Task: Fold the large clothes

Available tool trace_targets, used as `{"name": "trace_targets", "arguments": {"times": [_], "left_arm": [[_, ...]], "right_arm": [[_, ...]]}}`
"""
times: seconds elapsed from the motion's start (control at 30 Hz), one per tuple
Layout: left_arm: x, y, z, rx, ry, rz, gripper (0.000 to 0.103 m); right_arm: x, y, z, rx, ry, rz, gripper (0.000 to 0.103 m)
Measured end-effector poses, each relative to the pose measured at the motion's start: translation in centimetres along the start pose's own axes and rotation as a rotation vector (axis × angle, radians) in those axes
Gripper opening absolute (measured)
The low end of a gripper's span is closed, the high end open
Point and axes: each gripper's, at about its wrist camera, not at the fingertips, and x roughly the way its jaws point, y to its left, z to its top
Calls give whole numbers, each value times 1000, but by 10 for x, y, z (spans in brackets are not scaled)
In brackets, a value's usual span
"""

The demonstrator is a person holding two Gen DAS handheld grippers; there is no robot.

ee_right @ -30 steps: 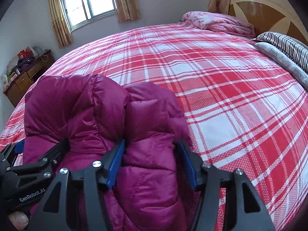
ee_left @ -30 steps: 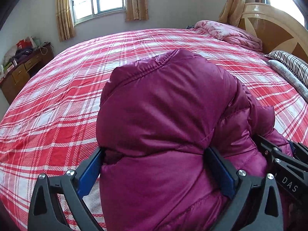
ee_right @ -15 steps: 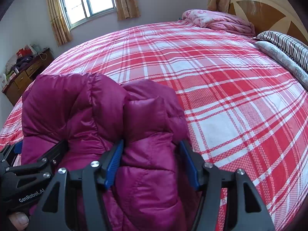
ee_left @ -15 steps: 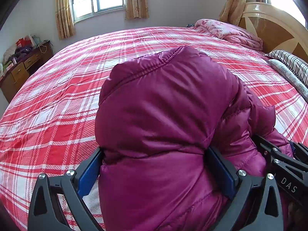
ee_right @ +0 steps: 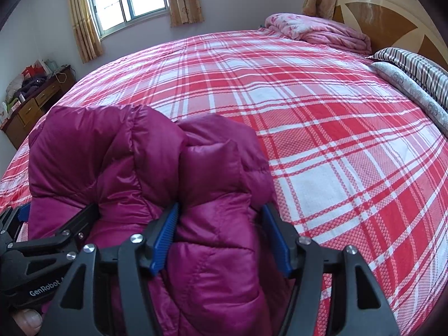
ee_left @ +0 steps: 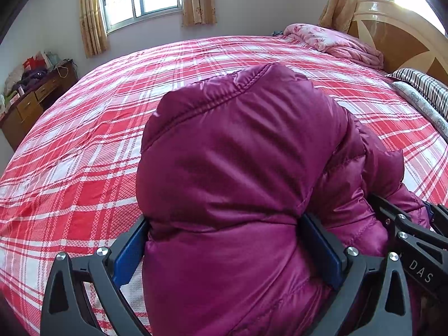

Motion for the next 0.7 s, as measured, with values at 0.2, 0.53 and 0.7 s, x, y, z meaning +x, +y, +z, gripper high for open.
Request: {"name": "trace_targets", "arguments": {"times": [0.2,0.53,0.7], "left_arm": [[1,-2,0,1,0,2,102],[-33,42,-7,-162,19,-190,102],[-64,74,-36,-226,-23,-283,102]], "right_arm": [[0,0,0,1,-1,3,64],[-29,-31,-3,90,-85,137,83],[-32,-63,-3,189,-67,212,85]]}}
